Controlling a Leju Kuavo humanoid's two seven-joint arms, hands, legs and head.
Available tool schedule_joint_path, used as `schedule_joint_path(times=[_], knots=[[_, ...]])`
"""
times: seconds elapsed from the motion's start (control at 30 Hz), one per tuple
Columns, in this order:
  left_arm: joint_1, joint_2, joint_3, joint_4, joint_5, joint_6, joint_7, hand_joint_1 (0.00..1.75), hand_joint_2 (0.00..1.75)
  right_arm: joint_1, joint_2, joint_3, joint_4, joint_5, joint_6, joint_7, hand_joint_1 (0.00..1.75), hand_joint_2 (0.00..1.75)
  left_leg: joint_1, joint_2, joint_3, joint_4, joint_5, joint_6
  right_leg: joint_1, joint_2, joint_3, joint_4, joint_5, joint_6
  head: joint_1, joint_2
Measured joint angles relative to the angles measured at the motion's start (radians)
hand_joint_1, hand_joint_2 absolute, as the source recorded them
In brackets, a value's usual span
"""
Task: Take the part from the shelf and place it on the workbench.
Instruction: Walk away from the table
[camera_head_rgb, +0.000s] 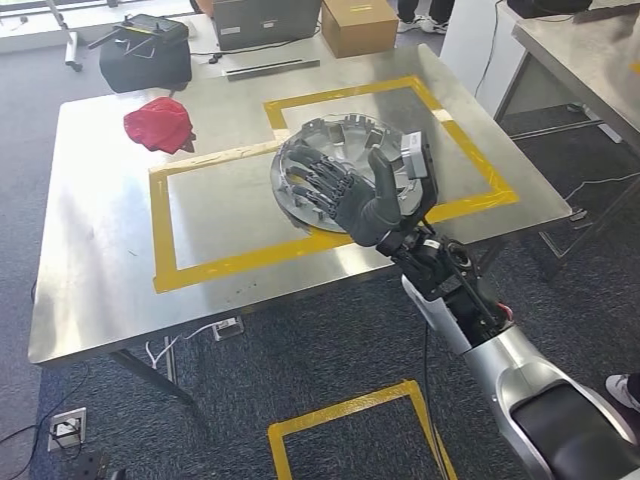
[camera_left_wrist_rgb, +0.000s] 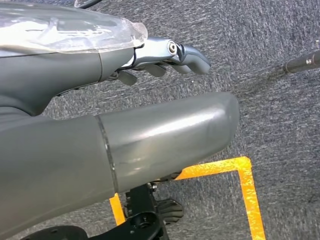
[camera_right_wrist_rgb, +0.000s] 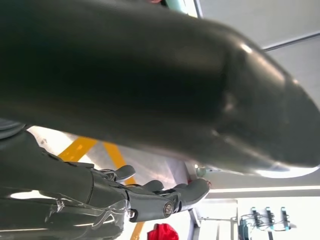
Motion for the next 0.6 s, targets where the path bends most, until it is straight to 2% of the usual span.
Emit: schedule_joint_path(times=[0.17,0.4,0.6], knots=[[-0.001,0.000,0.000,0.000,-0.006,0.000,0.001,0.00,0.00,0.008,-0.006,-0.002,-0.022,0.022,0.002,-0.004,0.00,0.00,0.000,0.000,0.000,0.000,0.000,0.000,0.000,0.000,0.000,0.000,0.000,0.000,0.000,0.000],[-0.004,0.000,0.000,0.000,-0.007,0.000,0.006,0.00,0.00,0.016,-0.007,0.000,-0.053,0.104,-0.016,-0.059,0.00,0.00,0.000,0.000,0.000,0.000,0.000,0.000,0.000,0.000,0.000,0.000,0.000,0.000,0.000,0.000],[-0.005,0.000,0.000,0.000,-0.007,0.000,0.008,0.00,0.00,0.021,-0.007,0.002,-0.057,0.106,0.022,-0.078,0.00,0.00,-0.003,0.000,0.000,0.000,-0.001,0.001,-0.003,0.000,0.000,0.000,0.000,0.000,0.000,0.000]])
